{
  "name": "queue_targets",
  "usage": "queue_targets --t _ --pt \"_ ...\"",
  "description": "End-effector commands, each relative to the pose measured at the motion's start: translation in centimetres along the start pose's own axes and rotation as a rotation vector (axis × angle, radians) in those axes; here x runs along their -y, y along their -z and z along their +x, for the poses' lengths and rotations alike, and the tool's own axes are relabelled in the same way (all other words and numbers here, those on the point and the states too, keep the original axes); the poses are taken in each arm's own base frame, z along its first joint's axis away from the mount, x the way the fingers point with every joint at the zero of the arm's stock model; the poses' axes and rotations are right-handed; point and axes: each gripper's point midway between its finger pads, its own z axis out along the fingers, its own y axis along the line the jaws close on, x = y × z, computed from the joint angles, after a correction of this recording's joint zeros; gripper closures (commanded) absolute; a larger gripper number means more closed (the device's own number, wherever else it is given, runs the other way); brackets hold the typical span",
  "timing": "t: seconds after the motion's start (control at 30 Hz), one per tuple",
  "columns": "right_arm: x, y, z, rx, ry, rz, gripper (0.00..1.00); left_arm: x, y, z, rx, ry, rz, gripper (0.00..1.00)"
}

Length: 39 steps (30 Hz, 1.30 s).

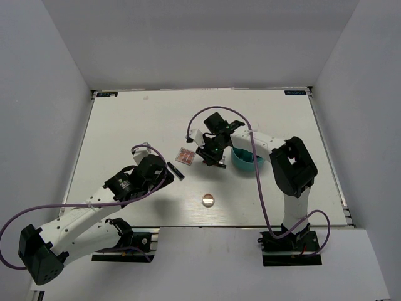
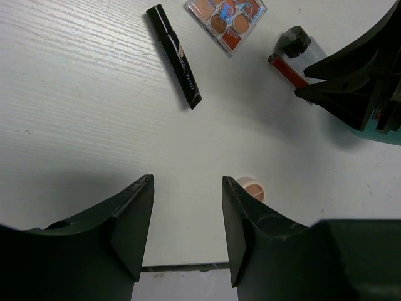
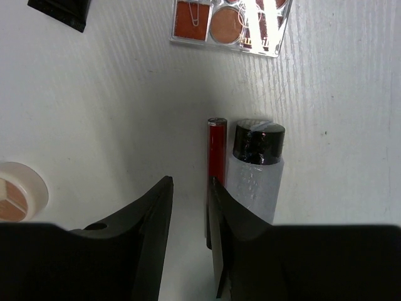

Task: Organize the makeup

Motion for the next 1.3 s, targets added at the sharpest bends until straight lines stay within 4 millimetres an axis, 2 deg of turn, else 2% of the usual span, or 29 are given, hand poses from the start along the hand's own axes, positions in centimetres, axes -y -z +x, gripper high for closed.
queue_targets --t 0.0,0.8,1.07,1.27 --pt "0.7 0.0 -0.9 0.004 -0.006 0.029 0.64 0.2 0.4 -0.5 0.017 0.01 0.0 0.42" --pt "1.4 -0.6 0.1 -0.03 -0.021 0.059 0.54 0.0 0.3 -0.3 0.013 0.012 -0.001 0.42" --pt "0.9 -0.6 0.1 -0.031 -0.02 0.042 0.55 0.1 0.2 -0.4 0.016 0.014 -0.002 0.43" --pt "1.4 -0.7 0.2 -0.029 -0.014 0.082 0.55 0.1 0.1 -0.4 0.015 0.01 -0.005 0.42"
